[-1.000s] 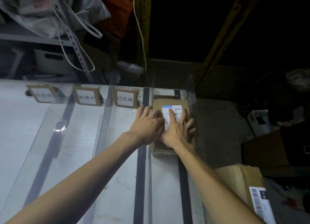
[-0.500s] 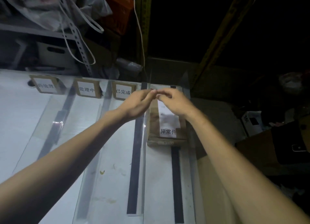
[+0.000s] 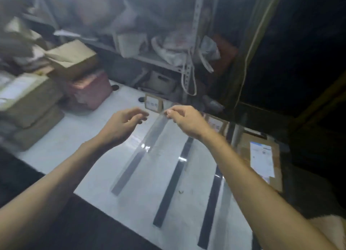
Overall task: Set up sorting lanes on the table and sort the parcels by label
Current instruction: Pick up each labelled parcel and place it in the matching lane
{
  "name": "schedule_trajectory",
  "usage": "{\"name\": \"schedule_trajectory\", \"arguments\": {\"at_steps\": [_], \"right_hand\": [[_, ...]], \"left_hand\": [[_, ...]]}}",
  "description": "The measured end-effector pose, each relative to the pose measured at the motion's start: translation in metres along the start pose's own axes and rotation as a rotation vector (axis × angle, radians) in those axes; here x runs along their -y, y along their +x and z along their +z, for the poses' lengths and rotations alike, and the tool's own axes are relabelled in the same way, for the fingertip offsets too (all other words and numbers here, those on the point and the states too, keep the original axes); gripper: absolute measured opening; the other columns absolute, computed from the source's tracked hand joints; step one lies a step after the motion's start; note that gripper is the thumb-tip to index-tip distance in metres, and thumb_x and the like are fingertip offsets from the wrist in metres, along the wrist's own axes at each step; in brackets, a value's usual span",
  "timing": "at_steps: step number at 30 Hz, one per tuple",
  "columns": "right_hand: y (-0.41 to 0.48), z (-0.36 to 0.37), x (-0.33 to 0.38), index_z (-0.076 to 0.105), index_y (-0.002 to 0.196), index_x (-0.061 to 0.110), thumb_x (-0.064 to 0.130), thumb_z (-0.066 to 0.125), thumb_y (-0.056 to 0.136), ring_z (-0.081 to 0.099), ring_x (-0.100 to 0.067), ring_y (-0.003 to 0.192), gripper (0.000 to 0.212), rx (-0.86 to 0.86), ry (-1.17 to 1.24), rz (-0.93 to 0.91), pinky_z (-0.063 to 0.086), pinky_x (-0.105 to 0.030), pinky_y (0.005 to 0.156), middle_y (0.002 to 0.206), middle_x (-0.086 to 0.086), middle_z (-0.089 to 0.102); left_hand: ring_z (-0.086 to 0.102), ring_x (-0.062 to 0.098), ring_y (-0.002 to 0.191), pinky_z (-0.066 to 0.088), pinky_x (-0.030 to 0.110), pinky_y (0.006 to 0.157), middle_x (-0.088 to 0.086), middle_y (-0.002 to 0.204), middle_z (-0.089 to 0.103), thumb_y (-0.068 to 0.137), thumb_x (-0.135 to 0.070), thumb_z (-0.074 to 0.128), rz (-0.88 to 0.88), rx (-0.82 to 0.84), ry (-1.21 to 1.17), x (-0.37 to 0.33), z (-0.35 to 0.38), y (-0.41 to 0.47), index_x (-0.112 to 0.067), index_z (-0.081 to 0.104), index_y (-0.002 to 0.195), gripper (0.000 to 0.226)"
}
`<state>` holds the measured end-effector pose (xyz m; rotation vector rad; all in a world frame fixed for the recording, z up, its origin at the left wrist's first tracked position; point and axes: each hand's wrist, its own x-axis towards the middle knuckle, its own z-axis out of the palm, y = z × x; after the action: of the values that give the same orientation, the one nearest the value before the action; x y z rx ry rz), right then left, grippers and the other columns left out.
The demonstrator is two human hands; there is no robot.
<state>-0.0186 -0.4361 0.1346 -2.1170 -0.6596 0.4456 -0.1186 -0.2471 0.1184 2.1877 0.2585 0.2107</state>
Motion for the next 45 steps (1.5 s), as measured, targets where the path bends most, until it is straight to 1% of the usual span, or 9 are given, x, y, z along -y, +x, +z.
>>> {"name": "schedule_trajectory", "arguments": {"at_steps": [5,12,19,24,28,33,37,41,45], "right_hand": [[0.037,0.104,0.094,0.070,0.122,0.019,0.038,0.048,0.103,0.063,-0.016,0.109,0.034,0.126,-0.091,-0.133,0.050,-0.037,0.096,0.121,0.000,0.070],[0.085,0.215,0.169,0.071,0.114,0.018,0.033,0.052,0.102,0.064,-0.016,0.100,0.027,0.224,-0.112,-0.182,0.048,-0.029,0.081,0.113,-0.001,0.072],[0.166,0.262,0.190,0.071,0.116,0.017,0.032,0.052,0.102,0.063,-0.015,0.099,0.028,0.228,-0.139,-0.134,0.045,-0.028,0.078,0.112,0.000,0.070],[0.257,0.287,0.180,0.068,0.104,0.025,0.034,0.053,0.101,0.062,-0.007,0.086,0.018,0.141,-0.094,-0.055,0.046,-0.020,0.065,0.102,0.004,0.068],[0.335,0.304,0.170,0.061,0.117,0.025,0.038,0.055,0.099,0.064,-0.018,0.102,0.023,0.023,0.069,0.086,0.059,-0.038,0.085,0.118,0.001,0.066],[0.402,0.319,0.178,0.040,0.143,0.024,0.044,0.062,0.092,0.056,-0.015,0.110,0.059,-0.118,0.207,0.204,0.053,-0.044,0.100,0.121,0.005,0.053],[0.440,0.329,0.179,0.025,0.150,0.031,0.063,0.055,0.074,0.033,-0.028,0.144,0.087,-0.196,0.204,0.246,0.038,-0.052,0.114,0.152,-0.005,0.040],[0.453,0.336,0.188,0.019,0.153,0.034,0.068,0.052,0.077,0.029,-0.032,0.146,0.090,-0.231,0.174,0.292,0.034,-0.052,0.116,0.155,-0.008,0.033],[0.450,0.337,0.199,0.005,0.159,0.025,0.064,0.058,0.089,0.031,-0.031,0.143,0.096,-0.179,0.257,0.338,0.035,-0.041,0.112,0.160,-0.010,0.017]], "left_hand": [[0.066,0.001,0.088,0.048,0.023,0.080,-0.009,0.098,0.072,0.089,-0.031,0.046,-0.114,-0.151,-0.007,0.076,-0.121,-0.062,-0.032,0.068,0.099,0.024],[0.064,0.000,0.097,0.050,0.027,0.087,-0.009,0.103,0.071,0.100,-0.016,0.047,-0.238,-0.278,0.003,0.160,-0.231,-0.099,-0.028,0.068,0.106,0.025],[0.064,0.001,0.100,0.051,0.027,0.090,-0.010,0.102,0.070,0.099,-0.016,0.049,-0.196,-0.273,-0.069,0.205,-0.270,-0.031,-0.022,0.070,0.108,0.024],[0.058,-0.009,0.097,0.042,0.008,0.082,-0.009,0.105,0.067,0.097,-0.010,0.050,-0.120,-0.263,0.002,0.239,-0.296,0.062,-0.025,0.067,0.106,0.024],[0.059,0.004,0.100,0.042,0.005,0.079,-0.007,0.115,0.063,0.096,-0.009,0.052,-0.105,-0.334,0.037,0.270,-0.313,0.144,-0.020,0.065,0.116,0.027],[0.047,0.012,0.121,0.043,0.033,0.106,-0.003,0.130,0.044,0.090,-0.012,0.061,-0.139,-0.454,-0.010,0.300,-0.332,0.228,-0.022,0.051,0.134,0.046],[0.034,0.016,0.139,0.030,0.034,0.116,0.000,0.151,0.032,0.090,-0.035,0.065,-0.234,-0.397,-0.094,0.311,-0.342,0.279,-0.026,0.032,0.149,0.069],[0.045,0.006,0.115,0.038,0.004,0.076,-0.010,0.127,0.047,0.095,-0.041,0.057,-0.275,-0.300,-0.134,0.306,-0.337,0.301,-0.024,0.045,0.140,0.050],[0.051,0.012,0.115,0.043,0.033,0.102,-0.002,0.121,0.051,0.092,-0.046,0.057,-0.113,-0.324,-0.076,0.309,-0.332,0.297,-0.035,0.056,0.117,0.027]]}}
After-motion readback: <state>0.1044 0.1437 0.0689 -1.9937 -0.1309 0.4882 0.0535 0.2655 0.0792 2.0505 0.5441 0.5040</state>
